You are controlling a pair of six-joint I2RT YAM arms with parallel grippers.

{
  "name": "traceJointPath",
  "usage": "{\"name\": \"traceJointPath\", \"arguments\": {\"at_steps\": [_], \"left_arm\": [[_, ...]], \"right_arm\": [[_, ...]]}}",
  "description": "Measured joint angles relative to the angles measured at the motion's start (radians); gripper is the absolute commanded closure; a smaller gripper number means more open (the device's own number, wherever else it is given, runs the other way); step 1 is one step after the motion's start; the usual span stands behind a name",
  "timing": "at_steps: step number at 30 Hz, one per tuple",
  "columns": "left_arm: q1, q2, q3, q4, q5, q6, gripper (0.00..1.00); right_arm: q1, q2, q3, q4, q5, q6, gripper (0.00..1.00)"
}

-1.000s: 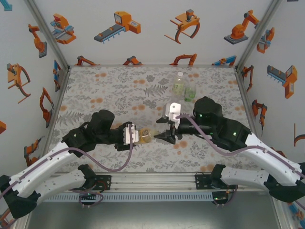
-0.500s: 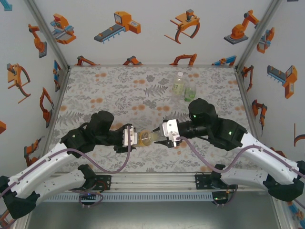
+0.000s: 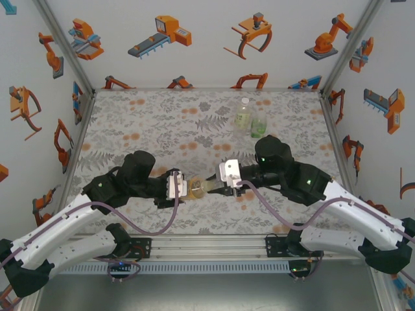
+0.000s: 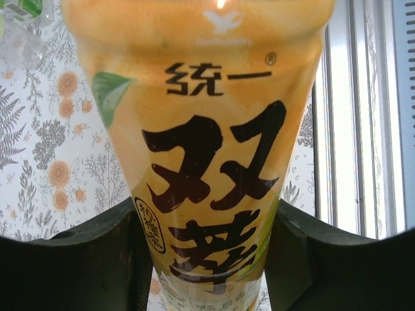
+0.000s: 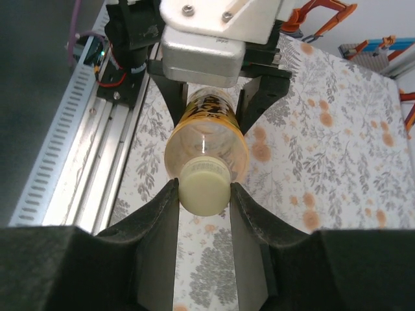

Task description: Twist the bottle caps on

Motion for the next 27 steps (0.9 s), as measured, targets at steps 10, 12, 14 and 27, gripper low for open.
{"name": "traceJointPath", "arguments": {"at_steps": [10, 12, 14, 27], "left_arm": [[0.001, 0.023, 0.000, 0.001, -0.142, -0.004, 1.00], [0.002, 0.033, 0.000, 0.005, -0.173, -0.005, 1.00], [0.002, 0.042, 0.000, 0.013, -0.198, -0.005, 1.00], [0.008, 0.072, 0.000, 0.027, -0.243, -0.004, 1.00]], "right_arm": [[0.002, -0.049, -0.163, 0.211, 0.331, 0.837, 1.00], [0.003, -0.048, -0.180, 0.215, 0.416, 1.064, 1.00], [0.003, -0.042, -0.184, 0.202, 0.478, 1.249, 1.00], [0.003, -0.016, -0.185, 0.146, 0.608, 1.658, 0.72]]}}
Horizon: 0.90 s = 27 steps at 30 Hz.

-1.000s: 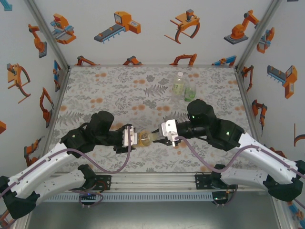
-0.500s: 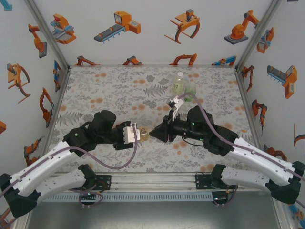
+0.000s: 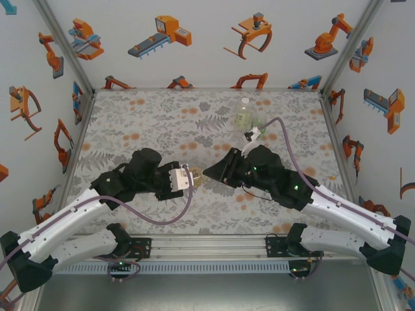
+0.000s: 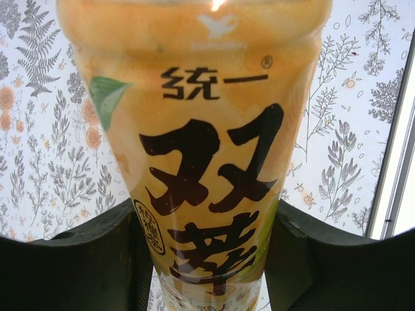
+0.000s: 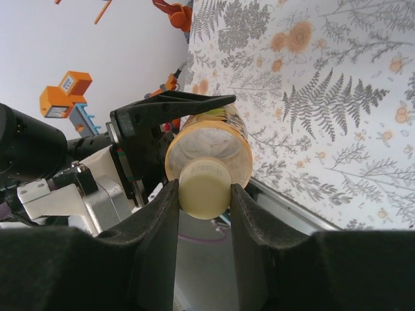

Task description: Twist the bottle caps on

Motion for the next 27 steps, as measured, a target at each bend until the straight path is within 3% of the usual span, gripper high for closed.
{"name": "traceJointPath", "arguments": {"at_steps": [4, 12, 16, 22, 27], "left_arm": [[0.000, 0.000, 0.000, 0.027, 0.023, 0.001, 1.00], [-0.008, -0.018, 0.000, 0.029, 0.133, 0.005, 1.00], [-0.008, -0.037, 0.000, 0.024, 0.189, 0.006, 1.00], [-0.008, -0.057, 0.000, 0.011, 0.267, 0.008, 1.00], [-0.008, -0.058, 0.002, -0.007, 0.311, 0.008, 1.00]], "right_arm": [[0.003, -0.023, 0.013, -0.003, 0.003, -0.144, 0.58], [0.002, -0.117, 0.046, 0.014, -0.013, -0.629, 0.52], [0.002, -0.125, 0.085, 0.015, -0.134, -0.932, 0.51], [0.002, -0.079, 0.193, -0.097, -0.416, -1.390, 0.51], [0.002, -0.040, 0.233, -0.171, -0.572, -1.613, 0.52]]}}
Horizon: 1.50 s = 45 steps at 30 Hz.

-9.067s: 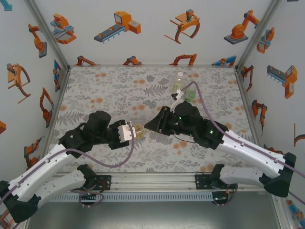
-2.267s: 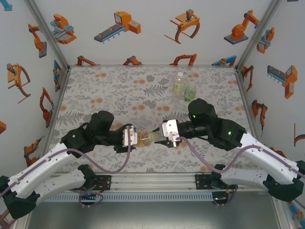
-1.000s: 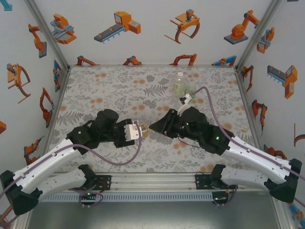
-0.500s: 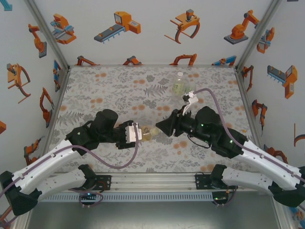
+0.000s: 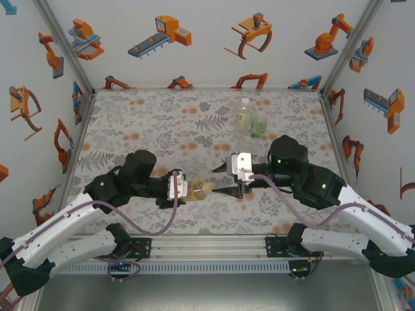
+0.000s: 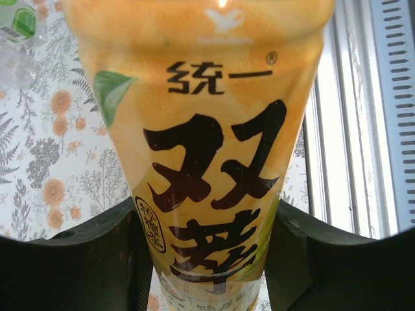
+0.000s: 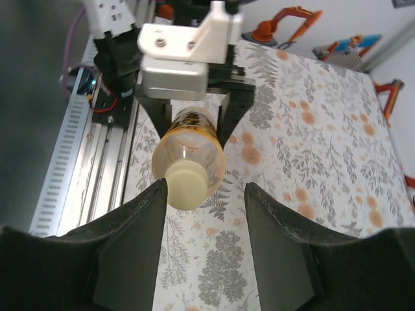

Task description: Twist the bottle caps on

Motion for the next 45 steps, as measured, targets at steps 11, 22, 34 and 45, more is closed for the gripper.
{"name": "traceJointPath", "arguments": {"at_steps": [11, 22, 34, 45], "left_arm": [[-0.002, 0.001, 0.006, -0.017, 0.026, 0.000, 1.00], [-0.006, 0.001, 0.006, -0.026, 0.029, 0.000, 1.00], [-0.005, 0.027, 0.006, -0.025, -0.078, -0.010, 1.00], [-0.004, 0.074, 0.006, 0.020, -0.234, -0.024, 1.00]], "right_arm": [[0.000, 0.016, -0.063, 0.015, -0.101, -0.088, 0.61], [0.000, 0.012, -0.093, 0.068, -0.107, -0.071, 0.72], [0.004, -0.025, -0.204, 0.225, 0.114, 0.386, 1.00], [0.011, -0.023, -0.258, 0.214, 0.505, 1.354, 1.00]]}}
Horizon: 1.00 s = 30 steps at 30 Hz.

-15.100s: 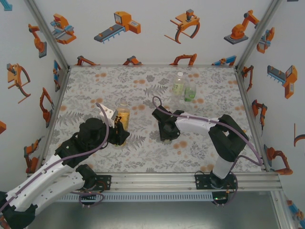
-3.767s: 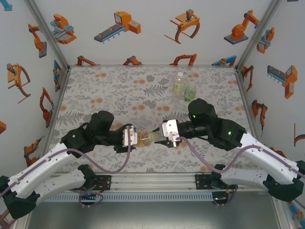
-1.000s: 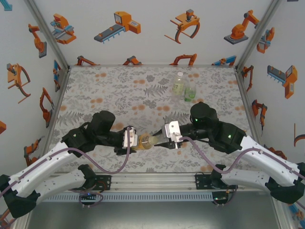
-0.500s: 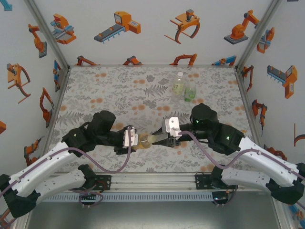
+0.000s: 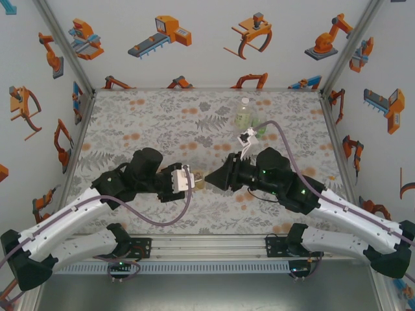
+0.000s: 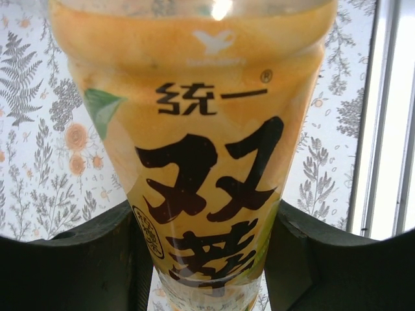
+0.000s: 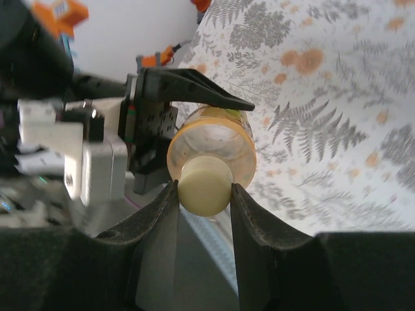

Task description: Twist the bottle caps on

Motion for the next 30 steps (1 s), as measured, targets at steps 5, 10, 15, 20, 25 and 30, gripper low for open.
{"name": "traceJointPath", "arguments": {"at_steps": [5, 10, 15, 20, 25, 30], "left_arm": [[0.001, 0.025, 0.000, 0.003, -0.031, 0.000, 1.00], [0.005, 0.028, 0.000, 0.009, -0.042, 0.000, 1.00], [0.002, 0.026, 0.000, 0.019, -0.016, 0.012, 1.00], [-0.004, 0.017, 0.000, 0.015, 0.040, 0.021, 1.00], [-0.004, 0.000, 0.000, 0.004, 0.094, 0.024, 1.00], [-0.005, -0.015, 0.006, -0.014, 0.161, 0.024, 1.00]], "right_arm": [[0.000, 0.018, 0.000, -0.059, 0.085, 0.272, 1.00], [0.001, 0.026, 0.000, -0.058, 0.112, 0.321, 0.82], [0.002, 0.006, 0.000, -0.028, 0.125, 0.183, 0.48], [-0.003, -0.068, 0.000, 0.016, 0.123, -0.084, 0.46], [-0.003, -0.122, 0.012, 0.034, 0.001, -0.451, 0.46], [-0.003, -0.091, 0.108, -0.043, -0.212, -0.838, 0.45]]}}
